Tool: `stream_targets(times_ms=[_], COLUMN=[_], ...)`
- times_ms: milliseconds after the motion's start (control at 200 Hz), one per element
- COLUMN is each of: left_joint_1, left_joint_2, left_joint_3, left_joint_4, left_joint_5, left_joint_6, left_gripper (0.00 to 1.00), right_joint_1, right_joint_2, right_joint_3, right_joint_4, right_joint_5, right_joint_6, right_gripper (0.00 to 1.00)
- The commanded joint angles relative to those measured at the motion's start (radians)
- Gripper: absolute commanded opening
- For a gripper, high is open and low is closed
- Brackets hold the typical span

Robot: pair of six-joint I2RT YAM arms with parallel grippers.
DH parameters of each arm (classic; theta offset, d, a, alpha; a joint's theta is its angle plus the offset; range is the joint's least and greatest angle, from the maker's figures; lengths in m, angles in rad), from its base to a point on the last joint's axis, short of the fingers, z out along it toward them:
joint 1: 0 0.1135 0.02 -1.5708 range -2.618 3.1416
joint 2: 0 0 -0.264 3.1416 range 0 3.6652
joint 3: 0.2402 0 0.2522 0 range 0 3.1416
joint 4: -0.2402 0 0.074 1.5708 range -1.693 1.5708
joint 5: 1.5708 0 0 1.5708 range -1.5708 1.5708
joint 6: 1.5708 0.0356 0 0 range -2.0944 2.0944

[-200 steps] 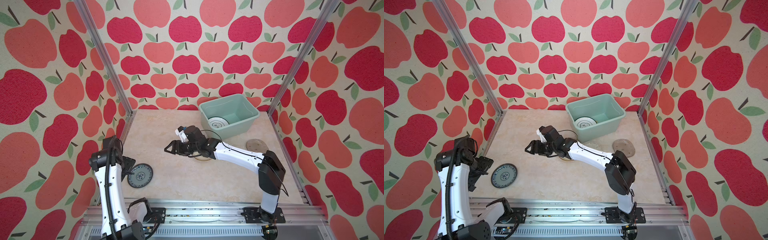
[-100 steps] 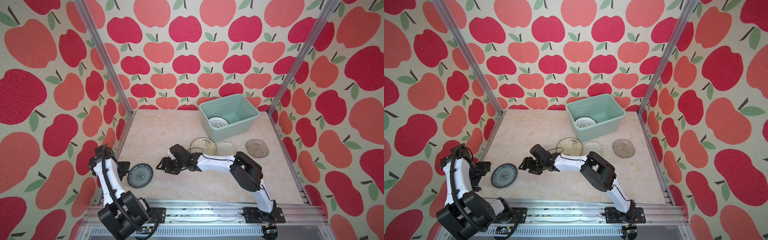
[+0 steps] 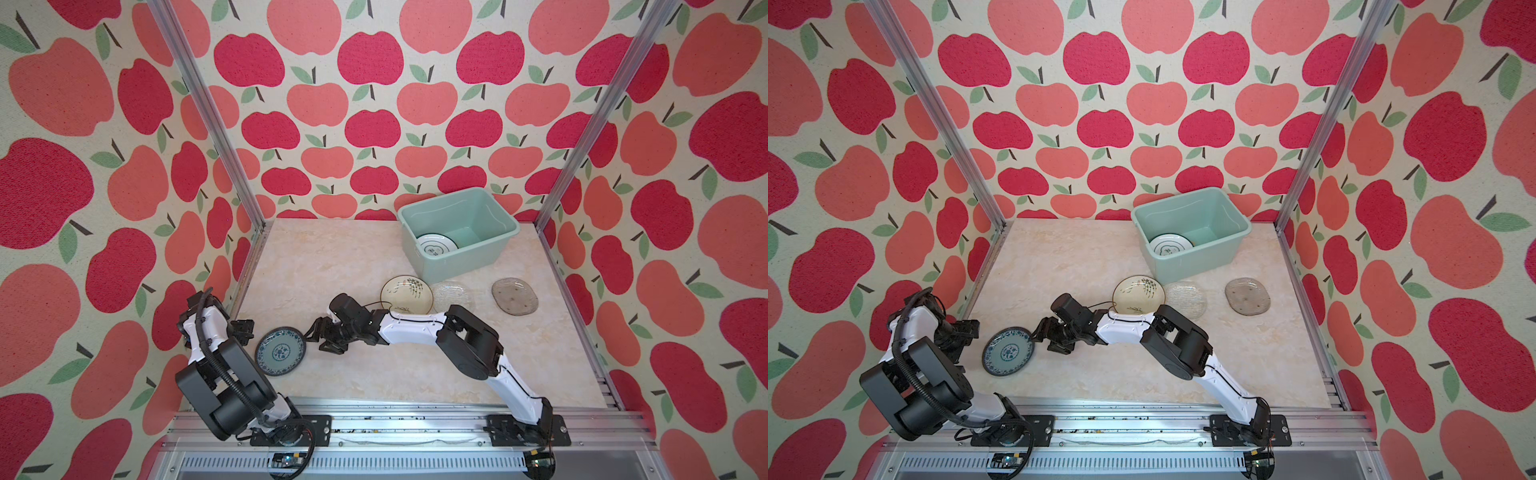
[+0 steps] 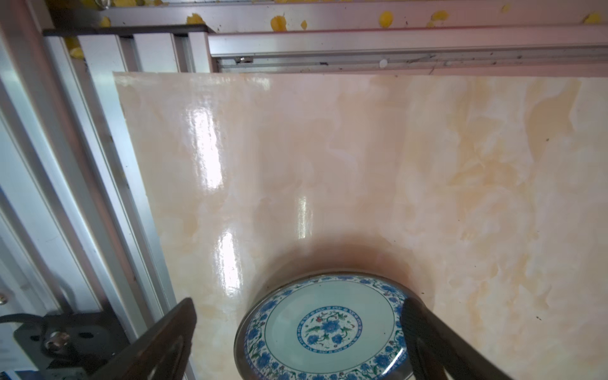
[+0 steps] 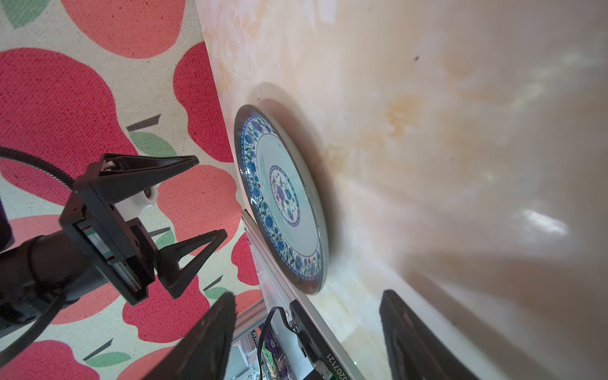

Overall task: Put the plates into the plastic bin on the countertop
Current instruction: 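Move both grippers to the blue-and-white patterned plate near the robot, then push the blue-and-white plate with the left gripper while the right gripper tilts it up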

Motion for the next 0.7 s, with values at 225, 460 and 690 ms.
stream_targets(times_ms=[225,460,690], left_joint_1=[-0.016,-0.097,-0.183], left_joint_2=[0.1,0.156,0.167], left_joint_3=[-0.085,-0.109,-0.139], left_joint_4=[0.156,0.193,0.214], left_joint_5=[0.097,0.098,0.131], left_joint_6=[-0.105,-0.168,-0.239], left_gripper=[0.99,0.98,0.97], right_joint_1=[-0.005,-0.005,-0.005], right_joint_2=[0.09,0.143,0.154], right_joint_3=[0.107,0.172,0.172], right_joint_4=[0.01,0.016,0.042], right_joint_5=[-0.067,-0.116,-0.128], right_joint_6=[0.033,0.043,0.054], right_gripper=[0.71,0.7,0.66])
